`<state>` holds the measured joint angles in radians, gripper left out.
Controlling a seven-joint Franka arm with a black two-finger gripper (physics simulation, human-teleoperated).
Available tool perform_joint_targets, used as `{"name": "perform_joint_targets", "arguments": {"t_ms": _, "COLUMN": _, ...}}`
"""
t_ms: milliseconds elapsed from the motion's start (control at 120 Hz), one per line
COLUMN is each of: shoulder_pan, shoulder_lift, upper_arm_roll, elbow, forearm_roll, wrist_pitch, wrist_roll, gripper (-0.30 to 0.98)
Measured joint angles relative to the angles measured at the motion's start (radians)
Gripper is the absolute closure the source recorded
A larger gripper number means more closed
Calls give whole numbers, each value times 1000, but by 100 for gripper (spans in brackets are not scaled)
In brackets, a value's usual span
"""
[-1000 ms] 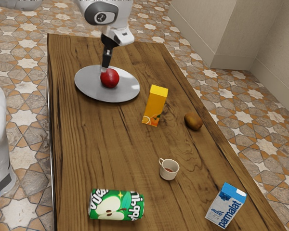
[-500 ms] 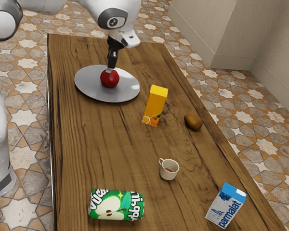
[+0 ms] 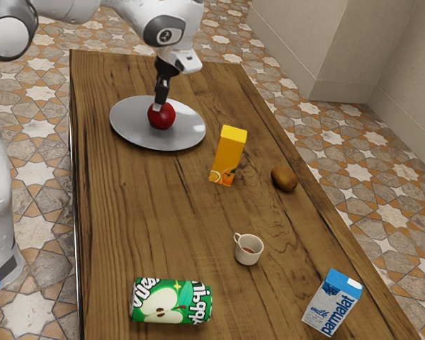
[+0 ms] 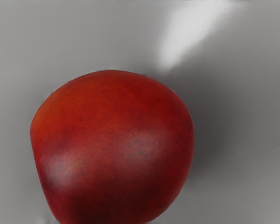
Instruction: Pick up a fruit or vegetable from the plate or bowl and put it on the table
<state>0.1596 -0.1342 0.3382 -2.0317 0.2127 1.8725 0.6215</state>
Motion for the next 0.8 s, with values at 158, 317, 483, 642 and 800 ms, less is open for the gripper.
{"name": "perform_joint_targets", "arguments": {"t_ms": 158, "shoulder_pan": -3, "shoulder_lift": 23, "upper_arm_roll": -2, "elbow": 3, "forearm_roll": -13, "wrist_pitch": 22, "wrist_roll": 12, "gripper": 0}}
{"name": "perform_joint_targets", "arguments": {"t_ms": 317, "shoulder_pan": -1, "shoulder_lift": 51, "upper_arm_roll": -1, "elbow": 3, "forearm_roll": -22, "wrist_pitch": 41, "wrist_roll": 22, "gripper": 0}}
{"name": "perform_joint_targets", "arguments": {"t_ms": 483, "shoulder_pan": 1, "shoulder_lift": 77, "upper_arm_roll": -1, "elbow": 5, "forearm_roll": -32, "wrist_pitch": 56, "wrist_roll": 29, "gripper": 0}}
{"name": "perform_joint_targets", "arguments": {"t_ms": 642, "shoulder_pan": 15, "shoulder_lift": 119, "upper_arm_roll": 0, "elbow": 6, "forearm_roll": -62, "wrist_pitch": 70, "wrist_roll": 42, "gripper": 0}}
{"name": "perform_joint_targets", "arguments": {"t_ms": 800, "shoulder_pan": 35, "shoulder_lift": 171, "upper_arm_roll": -1, "elbow": 20, "forearm_roll": -94, "wrist_pitch": 79, "wrist_roll": 58, "gripper": 2}}
